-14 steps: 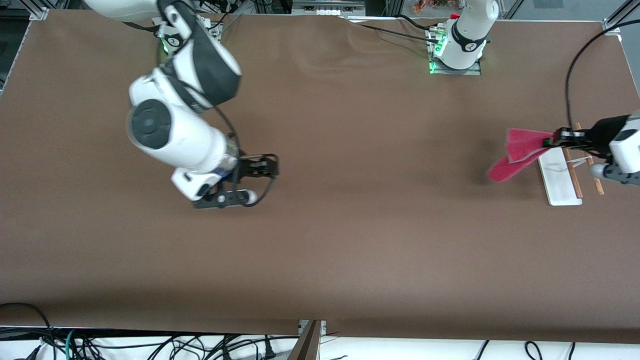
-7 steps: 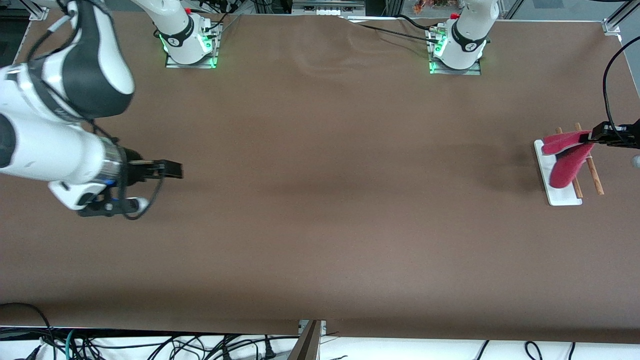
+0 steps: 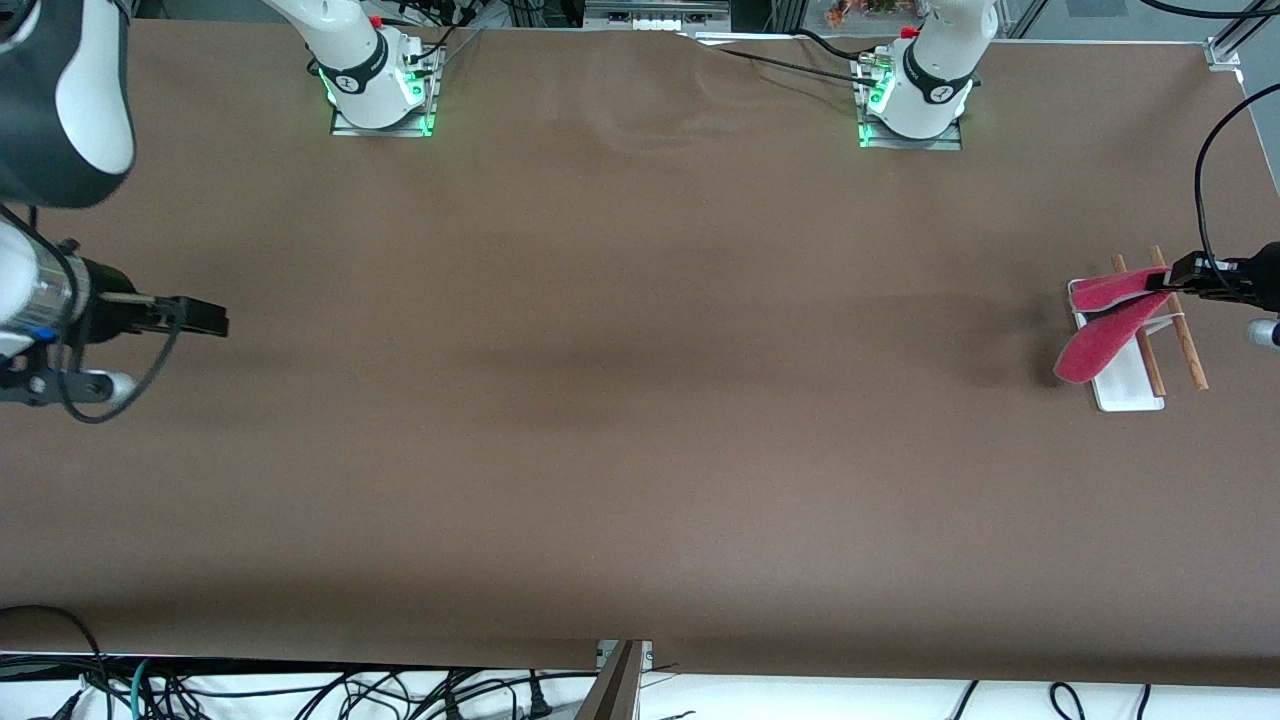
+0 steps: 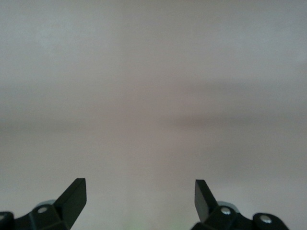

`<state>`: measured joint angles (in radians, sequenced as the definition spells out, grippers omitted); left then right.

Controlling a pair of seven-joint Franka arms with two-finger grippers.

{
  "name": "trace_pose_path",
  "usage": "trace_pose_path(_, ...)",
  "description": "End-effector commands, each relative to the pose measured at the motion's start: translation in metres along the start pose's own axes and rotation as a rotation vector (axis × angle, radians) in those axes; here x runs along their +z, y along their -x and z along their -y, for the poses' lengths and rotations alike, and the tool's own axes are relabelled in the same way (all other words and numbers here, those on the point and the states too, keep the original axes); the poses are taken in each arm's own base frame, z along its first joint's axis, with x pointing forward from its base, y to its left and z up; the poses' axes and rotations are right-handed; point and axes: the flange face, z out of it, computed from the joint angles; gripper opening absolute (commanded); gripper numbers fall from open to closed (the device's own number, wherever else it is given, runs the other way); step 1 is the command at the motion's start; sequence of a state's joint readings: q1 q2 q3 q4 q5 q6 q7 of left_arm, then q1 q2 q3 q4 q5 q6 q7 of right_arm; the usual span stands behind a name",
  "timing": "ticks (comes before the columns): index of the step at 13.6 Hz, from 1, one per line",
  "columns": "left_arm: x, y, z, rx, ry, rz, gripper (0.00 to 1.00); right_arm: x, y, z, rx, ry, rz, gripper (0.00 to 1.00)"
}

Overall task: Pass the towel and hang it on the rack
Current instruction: 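Carry the towel with the left gripper over the wooden dowel rack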

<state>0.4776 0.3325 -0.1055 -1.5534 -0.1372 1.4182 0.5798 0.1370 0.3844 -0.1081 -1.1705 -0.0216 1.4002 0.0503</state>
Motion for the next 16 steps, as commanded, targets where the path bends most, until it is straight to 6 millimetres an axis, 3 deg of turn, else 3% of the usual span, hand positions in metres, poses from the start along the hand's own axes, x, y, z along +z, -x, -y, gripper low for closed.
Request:
trace_pose_path(1, 0.008, 0.005, 0.029, 0.022, -0.001, 0.003, 0.0, -0.031, 0.033, -0.023, 0.016, 0.0, -0.054, 1.0)
trace_pose_path(2, 0.009, 0.005, 0.034, 0.033, -0.001, 0.002, 0.0, -0.045, 0.047, -0.034, 0.031, -0.011, -0.068, 1.0)
trace_pose_path(4, 0.009, 0.01, 0.048, 0.069, 0.006, -0.006, 0.0, -0.052, 0.072, -0.05, 0.055, -0.021, -0.06, 1.0)
trace_pose_path(6, -0.004, 0.016, 0.065, 0.103, -0.029, -0.009, 0.0, -0.038, 0.083, -0.068, 0.08, -0.025, -0.038, 1.0)
trace_pose_path(10, -0.018, 0.024, 0.1, 0.184, -0.055, -0.035, 0.0, -0.048, 0.091, -0.041, 0.001, 0.011, -0.056, 1.0)
trace_pose_path(14, -0.031, 0.037, 0.125, 0.244, -0.091, -0.047, 0.0, -0.041, 0.085, -0.041, 0.003, -0.001, -0.035, 1.0)
trace_pose_path(16, -0.024, 0.048, 0.16, 0.283, -0.095, -0.068, 0.0, -0.041, 0.082, -0.039, -0.003, -0.001, -0.04, 1.0)
